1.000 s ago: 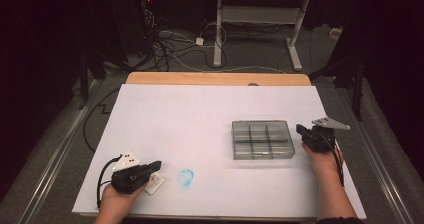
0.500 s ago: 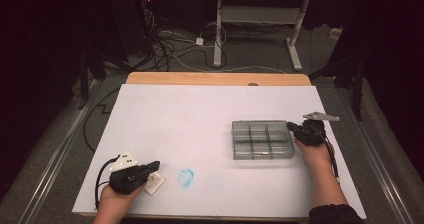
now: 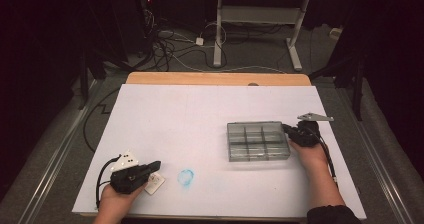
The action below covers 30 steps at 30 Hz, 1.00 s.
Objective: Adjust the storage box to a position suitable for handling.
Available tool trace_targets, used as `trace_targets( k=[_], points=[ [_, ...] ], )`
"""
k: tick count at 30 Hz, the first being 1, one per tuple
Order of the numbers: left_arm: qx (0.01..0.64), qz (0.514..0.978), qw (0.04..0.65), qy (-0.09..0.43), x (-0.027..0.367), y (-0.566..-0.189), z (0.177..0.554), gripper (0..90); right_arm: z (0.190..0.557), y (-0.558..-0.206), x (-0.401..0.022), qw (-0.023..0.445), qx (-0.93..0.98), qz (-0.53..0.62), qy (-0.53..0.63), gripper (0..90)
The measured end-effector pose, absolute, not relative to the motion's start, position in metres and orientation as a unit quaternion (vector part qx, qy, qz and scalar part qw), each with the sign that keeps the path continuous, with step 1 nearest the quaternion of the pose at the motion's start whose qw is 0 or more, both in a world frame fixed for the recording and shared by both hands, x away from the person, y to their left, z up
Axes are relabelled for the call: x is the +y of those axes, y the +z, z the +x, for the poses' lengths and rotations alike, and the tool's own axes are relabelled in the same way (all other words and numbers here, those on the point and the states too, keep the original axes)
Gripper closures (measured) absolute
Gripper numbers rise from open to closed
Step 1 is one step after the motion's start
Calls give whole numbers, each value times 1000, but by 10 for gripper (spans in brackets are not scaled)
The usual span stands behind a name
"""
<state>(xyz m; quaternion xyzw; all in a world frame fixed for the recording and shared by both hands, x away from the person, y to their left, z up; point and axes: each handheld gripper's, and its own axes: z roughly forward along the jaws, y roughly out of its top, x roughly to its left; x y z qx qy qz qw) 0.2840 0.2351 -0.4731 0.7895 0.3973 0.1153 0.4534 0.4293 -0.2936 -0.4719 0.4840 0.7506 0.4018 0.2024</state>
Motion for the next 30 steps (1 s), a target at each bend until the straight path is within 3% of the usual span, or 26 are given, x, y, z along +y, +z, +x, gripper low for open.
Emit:
trace_targets(
  k=[14,22,30],
  points=[
    [394,791,454,116,233,-471,284,875,418,-475,-222,169,797,418,403,900],
    [398,794,446,110,232,-472,284,875,391,-479,-176,141,833,367,389,900],
    [414,797,429,95,232,-478,291,875,353,-480,-175,129,828,372,400,900]
  ],
)
